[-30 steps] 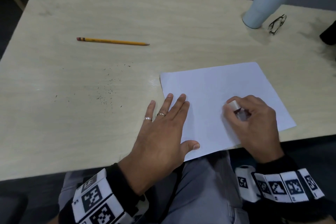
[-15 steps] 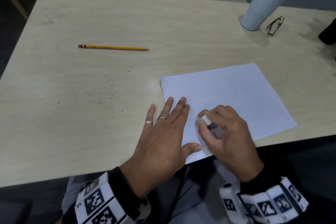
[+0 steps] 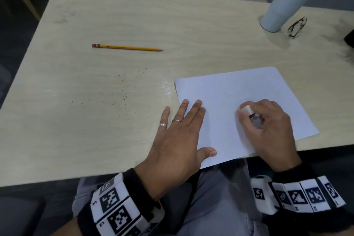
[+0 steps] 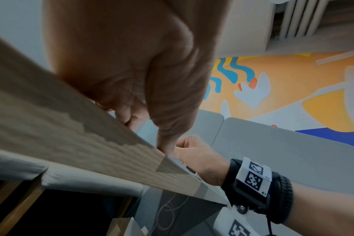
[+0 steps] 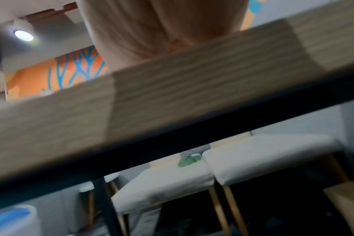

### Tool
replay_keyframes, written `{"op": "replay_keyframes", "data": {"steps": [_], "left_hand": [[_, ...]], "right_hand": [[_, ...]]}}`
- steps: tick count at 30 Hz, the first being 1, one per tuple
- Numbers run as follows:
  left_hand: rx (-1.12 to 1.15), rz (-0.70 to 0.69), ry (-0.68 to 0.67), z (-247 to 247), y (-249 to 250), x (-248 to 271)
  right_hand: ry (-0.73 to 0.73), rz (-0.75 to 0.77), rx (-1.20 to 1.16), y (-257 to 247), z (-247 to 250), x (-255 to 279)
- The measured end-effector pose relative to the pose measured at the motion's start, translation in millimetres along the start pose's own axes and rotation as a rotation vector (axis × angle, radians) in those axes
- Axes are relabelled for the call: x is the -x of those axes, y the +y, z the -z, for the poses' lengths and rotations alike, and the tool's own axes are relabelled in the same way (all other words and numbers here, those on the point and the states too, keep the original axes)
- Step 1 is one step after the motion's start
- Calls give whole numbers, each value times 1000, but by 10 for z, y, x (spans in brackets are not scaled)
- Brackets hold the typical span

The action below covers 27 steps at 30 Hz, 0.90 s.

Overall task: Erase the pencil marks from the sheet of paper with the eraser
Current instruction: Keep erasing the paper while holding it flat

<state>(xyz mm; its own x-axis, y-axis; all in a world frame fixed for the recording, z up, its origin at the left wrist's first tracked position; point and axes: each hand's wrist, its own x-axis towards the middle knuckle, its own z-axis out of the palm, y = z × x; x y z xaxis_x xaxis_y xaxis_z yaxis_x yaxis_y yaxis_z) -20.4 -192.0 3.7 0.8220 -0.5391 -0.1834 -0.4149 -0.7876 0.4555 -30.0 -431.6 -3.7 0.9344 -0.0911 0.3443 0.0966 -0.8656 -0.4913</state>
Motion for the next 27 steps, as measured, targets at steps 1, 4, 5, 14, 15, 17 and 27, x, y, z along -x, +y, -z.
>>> {"op": "replay_keyframes", "data": {"steps": [1,4,5,14,15,17,27], "left_hand": [[-6,-2,0,-7,-1,-4],[-8,-4,1,-25,-5,-12],[-5,-5,-4,-24,2,-15],[41,-42,109,-94,-73,-2],[60,-34,143,-89,-71,-9],[76,-15,202,-72,-60,-41],[52,21,168,-73,-74,-129]], "right_hand": [[-30,38,-28,-103,-43,54],[-78,86,-41,-199,-145,140],[-54,41,-24,-107,-121,76],[28,-318,-319,107,-15,-55],[50,-345,-353,107,-2,-77],[78,-372,-401,92,8,-90],[-66,-94,-124,-70,-57,-18]]}}
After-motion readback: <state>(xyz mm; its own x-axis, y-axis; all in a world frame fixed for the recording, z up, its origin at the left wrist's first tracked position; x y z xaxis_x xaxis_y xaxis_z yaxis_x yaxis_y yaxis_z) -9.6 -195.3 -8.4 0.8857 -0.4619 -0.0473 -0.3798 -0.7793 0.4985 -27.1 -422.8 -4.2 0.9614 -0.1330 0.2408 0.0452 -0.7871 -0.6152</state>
